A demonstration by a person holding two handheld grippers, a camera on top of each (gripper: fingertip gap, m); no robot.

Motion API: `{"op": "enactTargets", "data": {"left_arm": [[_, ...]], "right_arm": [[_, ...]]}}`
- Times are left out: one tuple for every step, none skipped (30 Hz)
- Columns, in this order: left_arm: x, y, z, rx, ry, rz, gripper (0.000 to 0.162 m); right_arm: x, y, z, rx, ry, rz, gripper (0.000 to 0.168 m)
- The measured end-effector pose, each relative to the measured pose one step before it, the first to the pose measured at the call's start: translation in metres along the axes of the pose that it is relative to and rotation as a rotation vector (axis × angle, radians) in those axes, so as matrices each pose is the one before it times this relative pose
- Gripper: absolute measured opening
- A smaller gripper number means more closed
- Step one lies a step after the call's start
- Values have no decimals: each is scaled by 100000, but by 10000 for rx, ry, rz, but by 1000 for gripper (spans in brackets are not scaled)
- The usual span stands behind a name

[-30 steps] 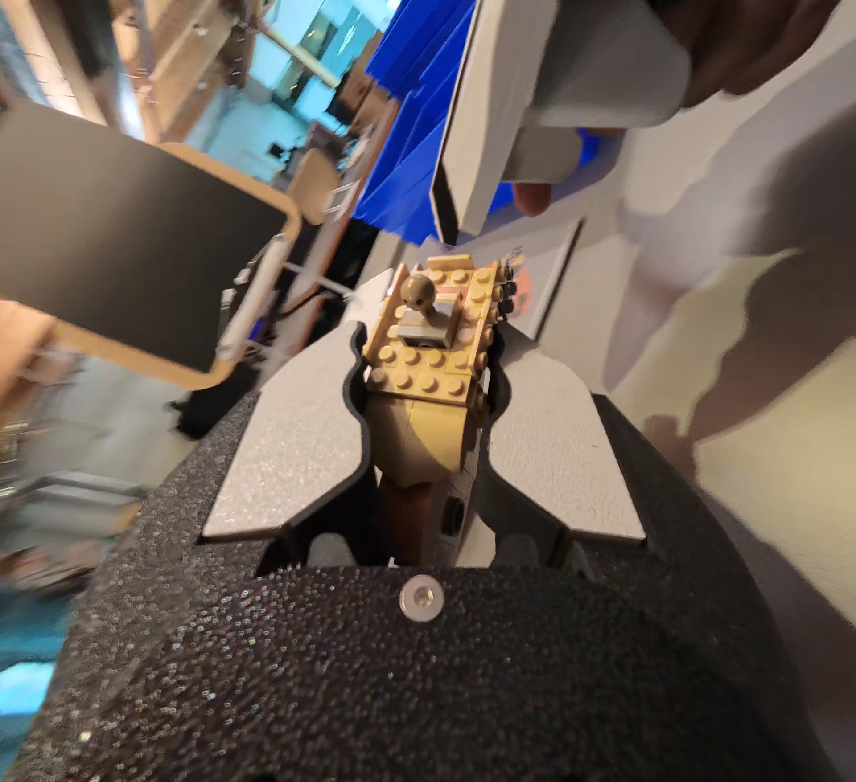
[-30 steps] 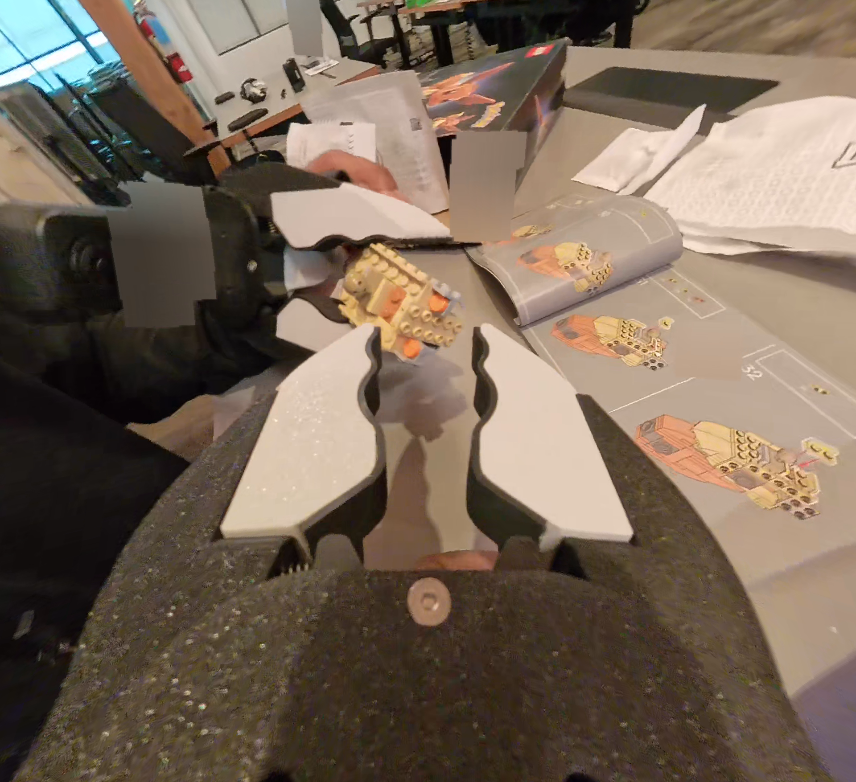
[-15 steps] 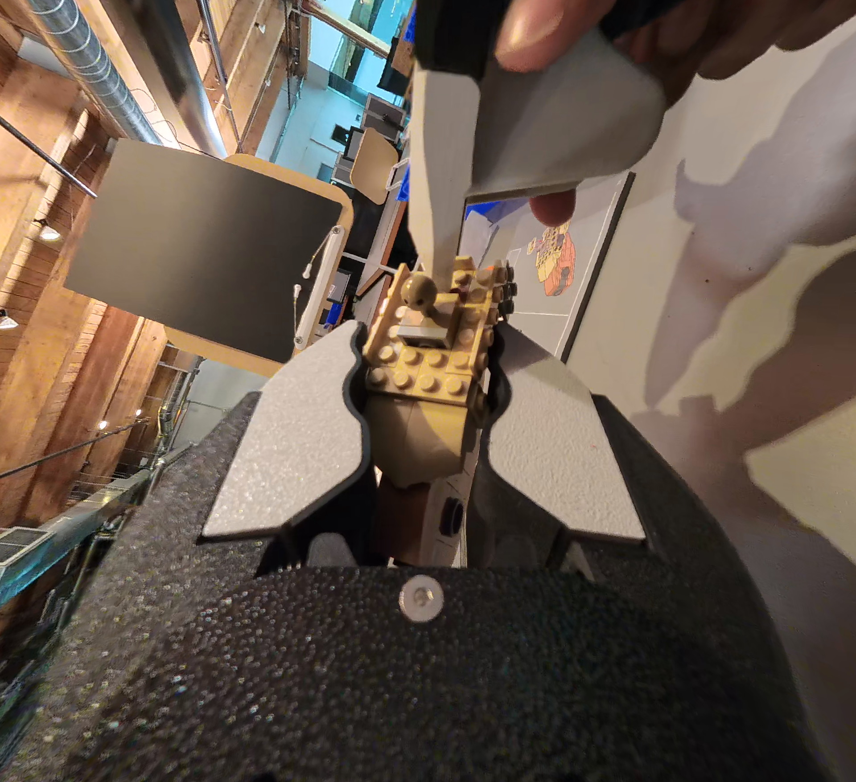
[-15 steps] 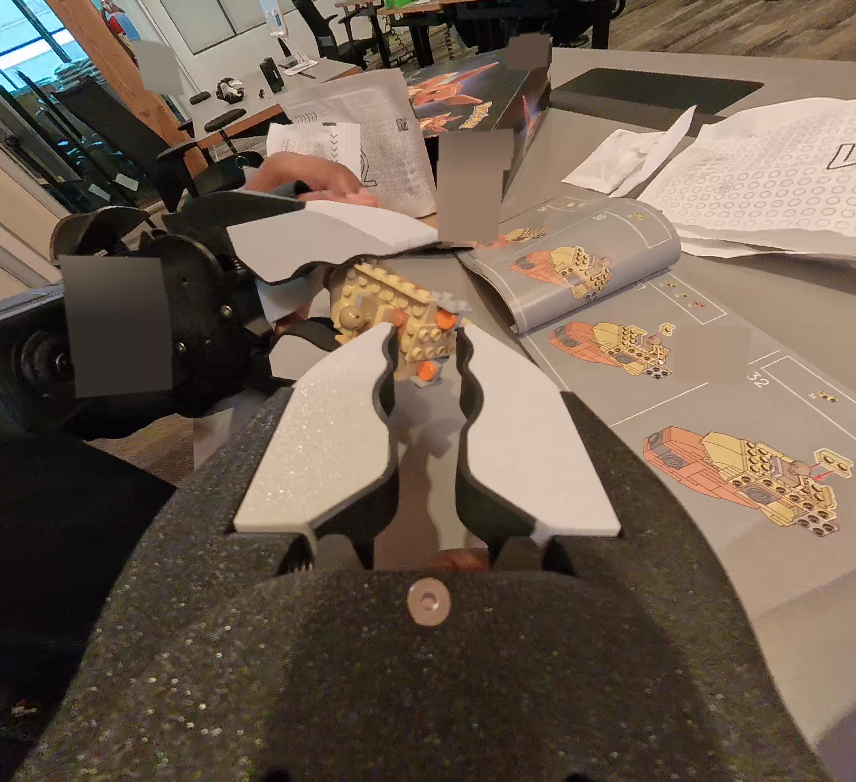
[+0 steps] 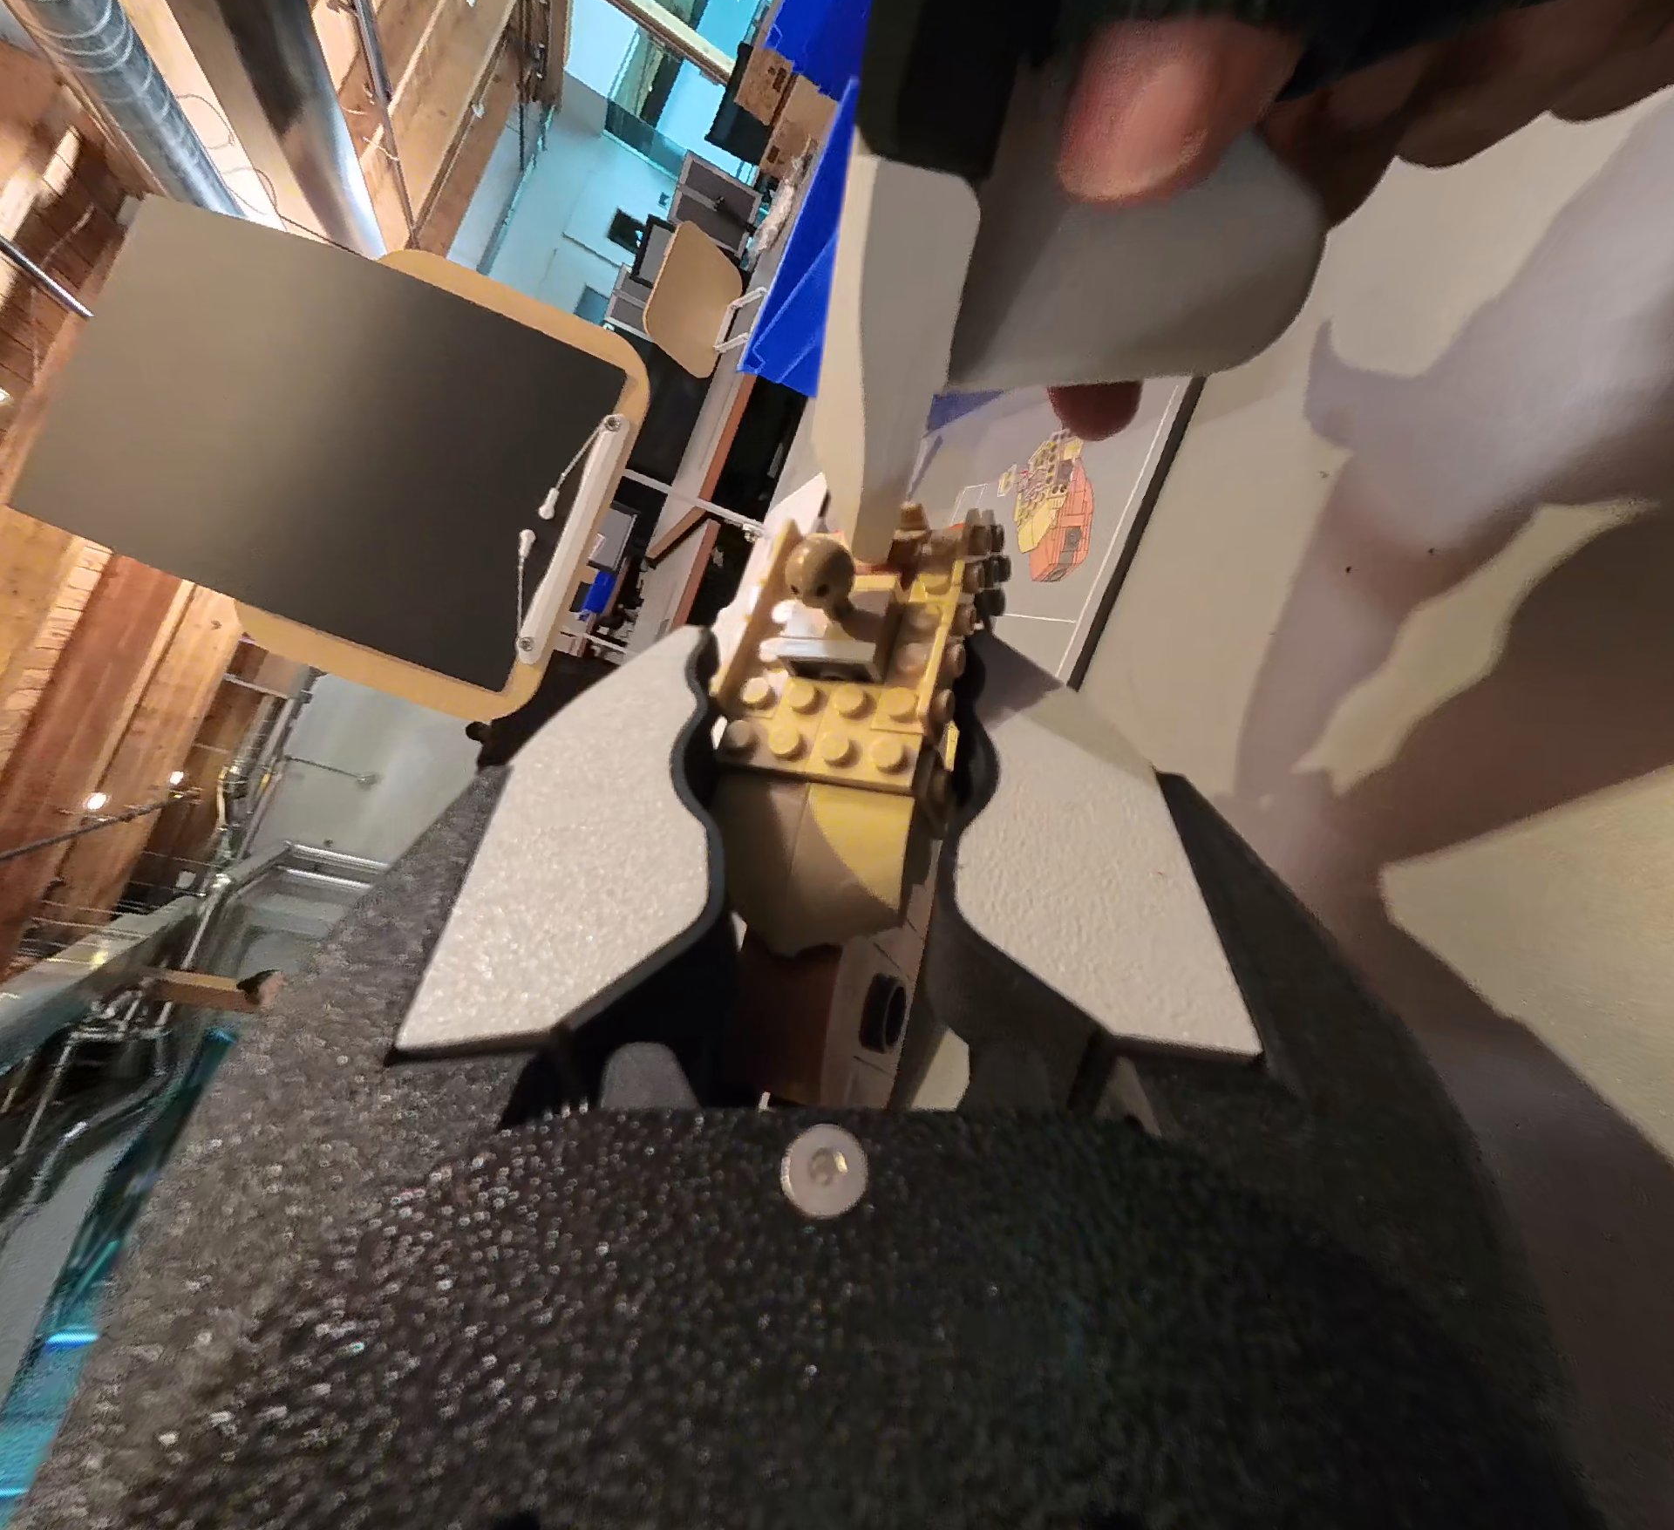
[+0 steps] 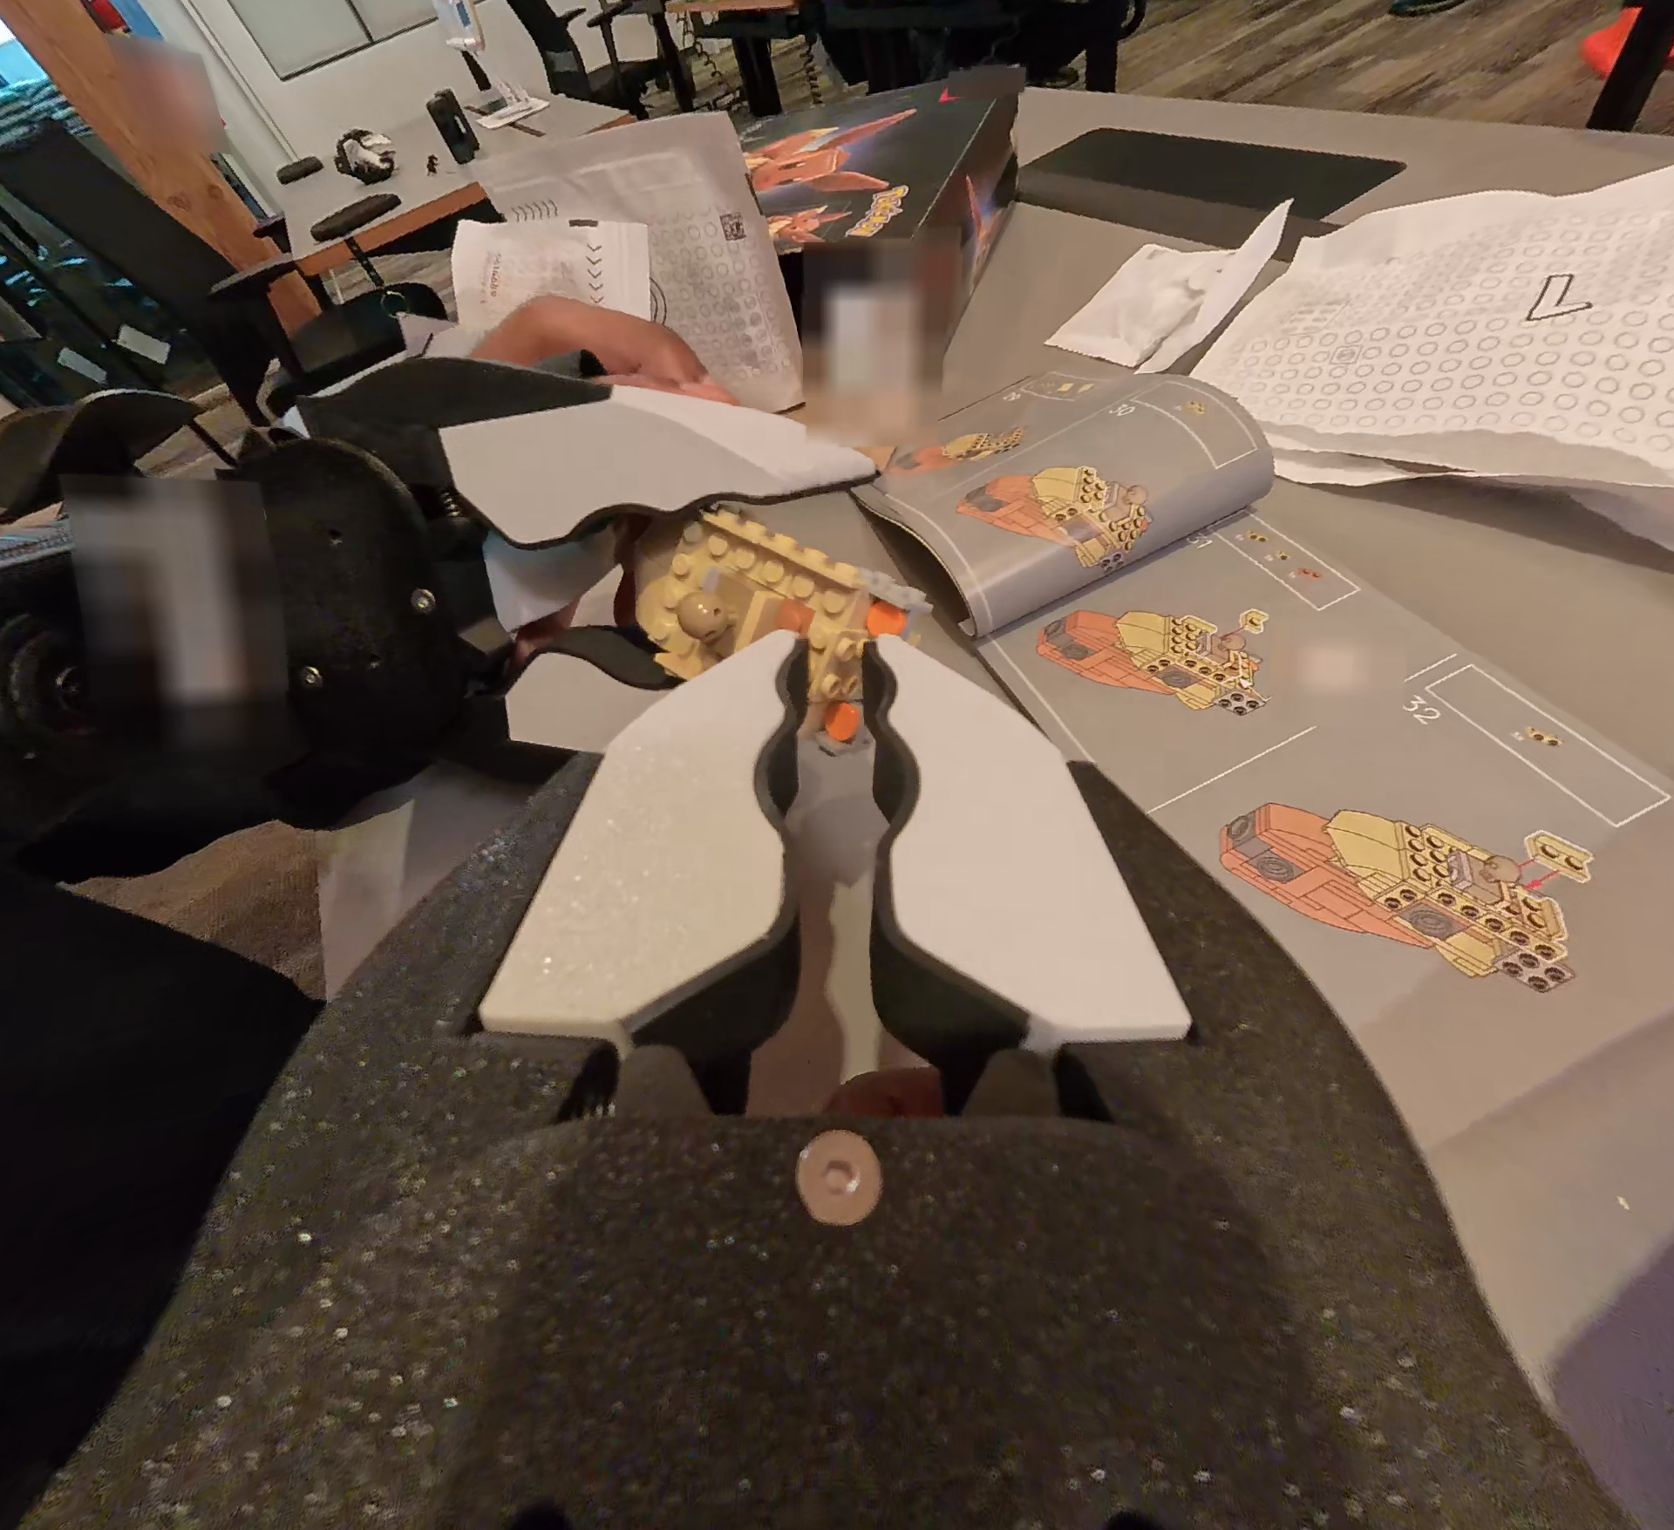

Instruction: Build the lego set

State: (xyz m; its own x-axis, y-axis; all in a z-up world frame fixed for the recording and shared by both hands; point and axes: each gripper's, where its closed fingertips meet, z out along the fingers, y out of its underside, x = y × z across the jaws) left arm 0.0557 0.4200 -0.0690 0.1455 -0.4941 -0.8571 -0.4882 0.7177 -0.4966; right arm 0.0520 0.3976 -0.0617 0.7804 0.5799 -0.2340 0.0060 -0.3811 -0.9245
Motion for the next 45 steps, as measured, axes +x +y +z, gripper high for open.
{"op": "enactTargets", "data": {"left_arm": [[14,14,9,3,14,-60,49],[-3,11,-2,18,-4,-11,49],[-2,-5,-17,20,8,-10,49],[0,-47,-18,29,1,-14,49],[-2,-37,-6,-10,-23,1,48],[-23,-8,20,-40,-41,44,48],[-31,-22,6,-27,-43,55,48],[-43,-8,-5,-16,-28,15,48],[-4,-4,-9,-11,10,-43,48],[-5,30,4,-22,6,-36,48],[-9,30,-13,-19,-11,4,48],[6,19,6,-21,-10,42,48],[21,-2,25,2,-18,30,48],[-3,-21,62,18,-10,-24,48],[-2,-26,87,18,25,-80,49],[-33,-58,52,70,15,-52,49],[-30,-83,10,105,-15,33,49],[-12,-82,-42,99,-28,47,49],[33,-39,-37,30,-7,33,49],[73,33,4,-20,6,63,49],[74,45,15,-28,-9,93,49],[73,46,21,-32,16,60,49],[68,34,26,-30,29,17,49],[40,6,14,-20,9,18,49],[22,18,15,-38,-7,36,49],[4,5,5,-42,-12,36,49],[12,7,-8,-31,4,-4,49],[29,53,20,-50,27,-26,49],[51,65,24,-49,31,-12,49],[7,63,-3,-34,6,15,49],[-18,19,-43,24,5,-8,49],[-1,-24,-54,65,38,-66,49],[45,-15,-32,63,61,-69,49],[106,31,44,15,82,-47,49],[191,40,113,5,168,-108,49],[366,42,159,15,354,-264,49],[495,82,202,-6,477,-418,49],[588,211,240,-84,533,-475,49],[615,406,280,-202,547,-484,49],[773,522,310,-255,651,-450,49],[737,568,329,-253,624,-457,49],[686,564,314,-256,600,-467,49],[614,444,273,-188,572,-459,49],[560,312,215,-121,553,-478,49],[453,226,186,-67,501,-540,49]], "right_arm": [[28,-1,36,37,83,15,11],[-33,-6,31,34,35,10,11],[-22,12,4,27,21,17,11],[-17,-3,-32,15,-9,49,11],[-6,0,-12,1,-13,59,11],[-15,-12,-9,-2,5,6,11],[4,-13,-5,8,39,-17,10],[-2,-32,11,45,54,-10,10],[-7,-17,13,51,51,-8,10],[-2,-6,30,37,62,-2,10],[0,-9,35,35,71,-32,10],[17,20,14,-4,73,-65,11],[29,-1,-13,-25,36,-41,10],[48,-40,-46,-1,-2,4,10],[77,-55,-50,26,-31,27,10],[45,-63,-80,38,-93,41,10],[9,-26,-77,-9,-118,101,11],[-51,-5,-70,-10,-136,75,11],[-38,24,-48,-6,-75,13,11],[5,94,3,-27,22,-28,12],[48,89,20,-20,67,-47,12],[49,81,20,-24,65,-49,12],[41,59,11,-21,36,-35,12],[20,29,6,-8,18,0,12],[55,31,25,-4,30,27,12],[31,10,20,23,47,-5,11],[4,0,26,33,39,-1,11],[-35,21,61,9,35,13,11],[34,40,80,-5,112,1,12],[7,21,66,3,112,-66,12],[-42,-17,27,21,70,-93,12],[-65,-25,-7,7,2,-55,12],[-36,19,-9,-34,-38,-20,12],[39,65,-22,-74,-27,-38,11],[133,126,-37,-108,-6,-55,11],[223,180,-55,-133,25,-54,11],[129,226,-112,-121,-68,-57,15],[170,128,-192,-43,-54,14,26],[113,19,-344,60,-114,-2,28],[161,10,-434,63,-91,-21,27],[284,93,-480,8,-14,-64,27],[375,156,-487,-27,43,-106,27],[377,249,-477,-61,44,-127,27],[365,290,-442,-74,40,-129,27],[325,286,-387,-44,40,-151,26]]}}
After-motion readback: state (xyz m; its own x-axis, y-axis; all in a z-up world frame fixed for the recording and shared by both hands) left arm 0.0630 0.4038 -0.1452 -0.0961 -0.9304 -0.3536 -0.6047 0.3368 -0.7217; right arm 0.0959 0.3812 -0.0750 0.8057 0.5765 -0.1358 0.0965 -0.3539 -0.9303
